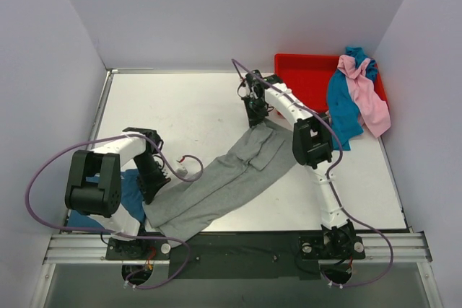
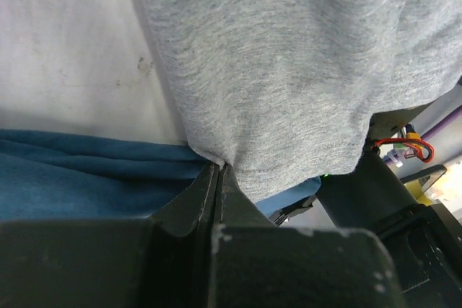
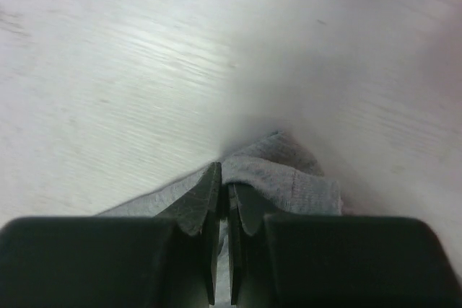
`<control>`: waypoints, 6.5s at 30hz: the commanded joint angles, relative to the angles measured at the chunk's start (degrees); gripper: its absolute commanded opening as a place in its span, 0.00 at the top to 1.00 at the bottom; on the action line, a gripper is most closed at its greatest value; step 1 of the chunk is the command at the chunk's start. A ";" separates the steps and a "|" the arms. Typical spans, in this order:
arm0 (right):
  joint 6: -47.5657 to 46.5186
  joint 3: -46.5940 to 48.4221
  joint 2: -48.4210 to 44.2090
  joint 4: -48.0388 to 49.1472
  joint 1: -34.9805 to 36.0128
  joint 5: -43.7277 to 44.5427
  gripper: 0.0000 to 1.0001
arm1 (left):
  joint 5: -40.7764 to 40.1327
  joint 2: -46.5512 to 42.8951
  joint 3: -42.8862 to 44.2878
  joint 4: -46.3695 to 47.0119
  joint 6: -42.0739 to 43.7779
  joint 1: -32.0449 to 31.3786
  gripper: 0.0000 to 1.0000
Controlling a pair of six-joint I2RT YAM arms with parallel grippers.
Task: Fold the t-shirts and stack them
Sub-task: Rotate the tshirt 45 degrees, then grab the bottom of the folded rectangular tshirt with both arms, then fold the folded rectangular tshirt in 1/3 of the way
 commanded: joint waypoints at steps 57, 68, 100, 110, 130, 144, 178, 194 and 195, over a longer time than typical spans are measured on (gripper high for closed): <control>32.09 -42.09 -26.05 23.97 -18.52 2.07 0.70 | -2.10 45.96 83.41 22.57 -43.32 -22.06 0.69; 36.49 -42.79 -21.40 24.85 -18.69 1.10 0.90 | -7.48 54.31 84.75 28.46 -43.15 -28.04 0.69; -3.48 -54.56 -58.55 33.63 -1.75 -5.63 0.44 | -3.44 22.01 77.04 3.71 -36.20 -22.34 0.35; -37.76 -66.27 -57.11 46.49 33.14 -19.80 0.25 | 2.98 -2.79 30.11 -5.91 -23.38 -2.49 0.41; -65.47 -55.17 -32.03 38.55 51.53 -28.17 0.43 | 4.23 -10.47 3.90 1.47 -12.82 1.31 0.48; -56.06 -54.84 -25.44 44.37 56.37 -16.66 0.60 | 0.09 -10.81 -4.46 12.81 -20.37 -2.73 0.50; -45.52 -62.83 -34.49 48.14 54.96 -11.38 1.00 | -2.47 -8.00 -4.90 9.83 -21.35 -13.46 1.00; -25.67 -71.53 -47.66 62.53 47.95 -16.56 1.00 | 3.51 -7.83 10.38 1.57 -25.74 -15.65 1.00; -22.34 -73.97 -48.54 64.04 46.89 -17.09 1.00 | 4.47 -7.21 12.39 1.39 -26.09 -16.52 1.00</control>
